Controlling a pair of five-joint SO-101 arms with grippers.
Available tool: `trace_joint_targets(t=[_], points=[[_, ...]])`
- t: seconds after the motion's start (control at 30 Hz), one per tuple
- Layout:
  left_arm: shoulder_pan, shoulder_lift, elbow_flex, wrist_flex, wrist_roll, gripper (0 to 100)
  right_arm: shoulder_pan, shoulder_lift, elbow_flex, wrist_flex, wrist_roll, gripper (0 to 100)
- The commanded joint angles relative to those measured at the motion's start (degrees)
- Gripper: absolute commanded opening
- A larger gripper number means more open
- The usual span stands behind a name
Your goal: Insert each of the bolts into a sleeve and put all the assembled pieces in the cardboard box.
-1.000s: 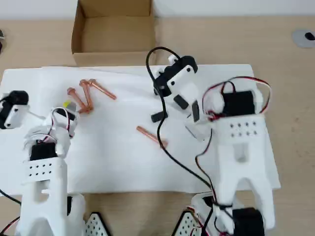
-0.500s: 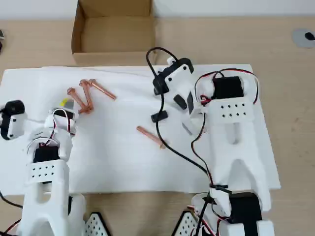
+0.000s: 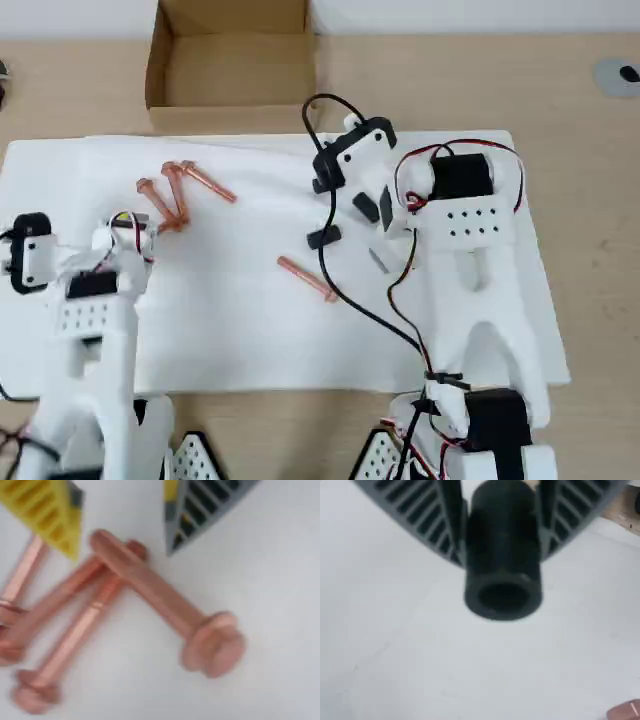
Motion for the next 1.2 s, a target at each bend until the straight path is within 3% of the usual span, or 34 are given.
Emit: trace_joint_targets(t=[0.0, 0.3, 0.43, 0.9, 1.17], points=[[-0.3, 10.4, -11.7, 4.8, 1.3, 10, 0.5, -0.1, -1.5, 1.0, -0.4, 1.1], [-2.3, 23.3, -26.0, 17.8, 10.0, 9, 0.5, -0.1, -0.3, 1.0, -1.2, 1.1], [-6.1, 24.6, -26.4, 17.1, 10.5, 2, 0.5, 0.0, -0.3, 1.0, -1.2, 1.1], [-6.2, 24.8, -22.3, 9.3, 9.5, 2, 0.5, 3.6, -0.7, 1.0, -1.2, 1.1], [-3.9, 24.7, -21.7, 9.7, 9.2, 14, 0.5, 3.6, -0.7, 0.9, -1.2, 1.1]])
